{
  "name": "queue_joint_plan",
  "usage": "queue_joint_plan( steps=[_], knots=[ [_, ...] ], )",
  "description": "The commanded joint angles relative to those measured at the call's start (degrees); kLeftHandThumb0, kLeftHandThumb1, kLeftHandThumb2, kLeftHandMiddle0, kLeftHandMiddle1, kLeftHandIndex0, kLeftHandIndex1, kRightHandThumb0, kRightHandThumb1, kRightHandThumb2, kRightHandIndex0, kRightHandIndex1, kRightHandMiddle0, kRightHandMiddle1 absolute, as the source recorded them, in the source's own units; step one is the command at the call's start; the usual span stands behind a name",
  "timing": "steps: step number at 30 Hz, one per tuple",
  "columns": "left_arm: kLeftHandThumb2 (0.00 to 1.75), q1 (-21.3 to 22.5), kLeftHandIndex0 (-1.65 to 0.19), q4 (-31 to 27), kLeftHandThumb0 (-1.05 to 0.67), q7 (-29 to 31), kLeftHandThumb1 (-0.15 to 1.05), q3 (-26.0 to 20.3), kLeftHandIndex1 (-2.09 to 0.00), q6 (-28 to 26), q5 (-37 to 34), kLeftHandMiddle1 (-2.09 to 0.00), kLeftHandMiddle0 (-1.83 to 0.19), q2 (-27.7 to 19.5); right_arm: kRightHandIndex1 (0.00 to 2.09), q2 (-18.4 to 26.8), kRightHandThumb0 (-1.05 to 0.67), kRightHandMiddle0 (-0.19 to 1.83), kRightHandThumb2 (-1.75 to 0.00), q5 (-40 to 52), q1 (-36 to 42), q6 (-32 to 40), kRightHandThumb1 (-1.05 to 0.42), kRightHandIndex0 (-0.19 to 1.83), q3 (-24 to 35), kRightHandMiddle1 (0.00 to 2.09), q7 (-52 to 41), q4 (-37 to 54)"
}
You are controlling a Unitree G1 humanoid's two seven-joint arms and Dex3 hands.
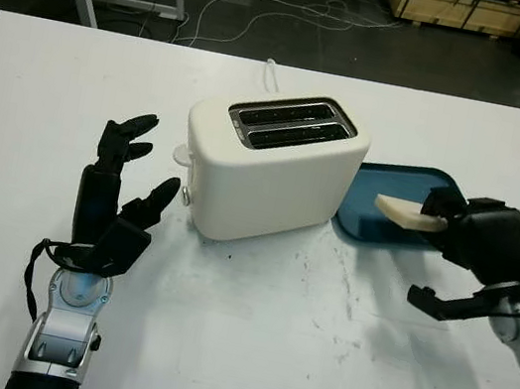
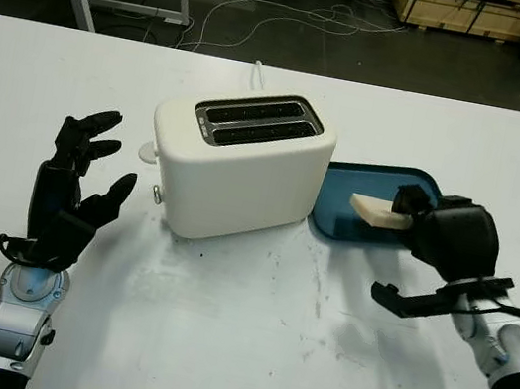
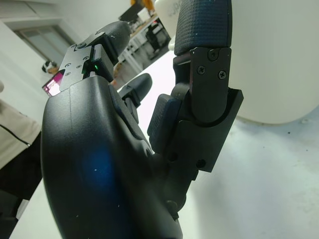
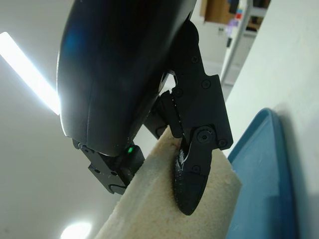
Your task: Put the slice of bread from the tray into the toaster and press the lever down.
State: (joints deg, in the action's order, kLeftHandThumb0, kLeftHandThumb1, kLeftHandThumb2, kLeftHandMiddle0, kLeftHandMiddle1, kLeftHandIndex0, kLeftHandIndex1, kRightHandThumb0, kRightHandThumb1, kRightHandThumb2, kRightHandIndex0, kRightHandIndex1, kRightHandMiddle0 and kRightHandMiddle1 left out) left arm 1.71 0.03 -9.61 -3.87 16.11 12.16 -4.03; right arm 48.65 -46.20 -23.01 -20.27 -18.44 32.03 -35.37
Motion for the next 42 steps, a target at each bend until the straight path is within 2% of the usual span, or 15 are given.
queue_joint_plan(
  steps=[1,8,11,13,15,16,17,18,19,21,25,27,34,37,42],
  knots=[
    [0.38,0.41,0.00,-0.33,-1.05,-0.38,0.92,0.08,-0.81,-0.03,-0.01,-1.05,0.00,0.02,1.75,1.36,-0.55,0.50,-0.64,1.74,-0.93,-1.63,-0.92,0.88,1.57,1.75,-2.84,1.72],
    [0.38,0.11,0.00,-0.17,-1.05,0.05,0.92,0.02,-0.79,0.45,-0.55,-1.03,0.00,-0.24,1.75,2.91,-0.55,0.52,-0.66,6.71,-0.89,-3.04,-0.92,0.88,5.85,1.75,-14.93,5.91],
    [0.38,0.10,0.00,0.27,-1.05,0.35,0.92,-0.16,-0.78,1.15,-0.83,-1.03,0.00,-0.60,1.75,3.97,-0.56,0.50,-0.63,14.63,-2.40,-4.74,-0.92,0.78,9.72,1.75,-24.85,7.91],
    [0.38,0.14,0.00,0.58,-1.05,0.47,0.92,-0.26,-0.79,1.48,-0.90,-1.03,0.00,-0.79,1.75,4.77,-0.55,0.52,-0.63,21.07,-4.76,-4.92,-0.92,0.82,12.30,1.75,-33.10,9.27],
    [0.38,0.22,0.00,0.74,-1.05,0.69,0.92,-0.26,-0.79,1.45,-0.90,-1.03,0.00,-0.97,1.75,5.73,-0.55,0.56,-0.58,26.34,-9.13,-6.80,-0.92,0.86,14.12,1.75,-40.23,8.23],
    [0.38,0.26,0.00,0.76,-1.05,0.69,0.92,-0.23,-0.79,1.41,-0.85,-1.03,0.00,-0.98,1.75,6.08,-0.54,0.43,-0.56,28.63,-11.29,-7.25,-0.92,0.85,14.76,1.66,-43.73,7.55],
    [0.38,0.31,0.00,0.82,-1.05,0.64,0.92,-0.19,-0.79,1.39,-0.77,-1.03,0.00,-0.95,1.75,6.31,-0.54,0.43,-0.55,30.62,-13.76,-7.60,-0.92,0.82,15.31,1.42,-47.04,6.63],
    [0.38,0.33,0.00,0.82,-1.05,0.70,0.92,-0.14,-0.79,1.25,-0.83,-1.04,0.00,-0.90,1.75,6.38,-0.55,0.46,-0.55,32.31,-16.47,-7.18,-0.92,0.81,15.77,1.41,-50.17,5.70],
    [0.38,0.30,0.00,0.69,-1.05,0.80,0.92,-0.07,-0.79,0.89,-0.86,-1.04,0.00,-0.86,1.75,6.46,-0.57,0.46,-0.52,33.78,-19.84,-5.97,-0.92,0.81,16.00,1.60,-53.66,4.82],
    [0.37,0.23,0.00,0.50,-1.05,1.02,0.92,0.05,-0.78,0.36,-0.94,-1.03,0.00,-0.75,1.75,6.08,-0.62,0.56,-0.50,35.69,-26.58,-2.41,-0.92,0.83,16.10,1.71,-59.85,3.50],
    [0.38,0.18,0.00,0.37,-1.05,0.42,0.92,0.31,-0.78,0.13,0.00,-1.03,0.00,-0.59,1.75,3.81,-0.66,0.73,-0.46,36.61,-38.15,-1.67,-0.92,0.93,14.89,1.74,-67.56,-1.90],
    [0.39,0.25,0.00,0.65,-1.05,0.06,0.92,0.37,-0.78,0.44,0.37,-1.04,0.00,-0.61,1.75,1.78,-0.61,0.76,-0.41,37.54,-42.98,0.54,-0.92,0.97,14.49,1.74,-71.17,-4.64],
    [0.39,0.27,0.00,0.48,-1.05,0.02,0.92,0.52,-0.78,0.13,0.21,-1.03,0.00,-0.39,1.75,-5.41,-0.59,0.91,-0.29,36.43,-55.47,7.66,-0.92,1.09,12.01,1.75,-77.26,-11.51],
    [0.38,0.27,0.00,0.37,-1.05,-0.16,0.92,0.58,-0.78,-0.04,0.13,-1.03,0.00,-0.06,1.75,-8.84,-0.59,0.96,-0.22,36.27,-58.80,10.58,-0.92,1.14,10.96,1.74,-79.16,-13.18],
    [0.38,0.38,0.00,0.91,-1.05,-0.52,0.92,0.65,-0.79,0.46,0.28,-1.03,0.00,0.25,1.75,-13.79,-0.55,1.02,-0.30,35.62,-59.34,17.81,-0.92,1.19,8.45,1.75,-80.97,-9.02]
  ],
)
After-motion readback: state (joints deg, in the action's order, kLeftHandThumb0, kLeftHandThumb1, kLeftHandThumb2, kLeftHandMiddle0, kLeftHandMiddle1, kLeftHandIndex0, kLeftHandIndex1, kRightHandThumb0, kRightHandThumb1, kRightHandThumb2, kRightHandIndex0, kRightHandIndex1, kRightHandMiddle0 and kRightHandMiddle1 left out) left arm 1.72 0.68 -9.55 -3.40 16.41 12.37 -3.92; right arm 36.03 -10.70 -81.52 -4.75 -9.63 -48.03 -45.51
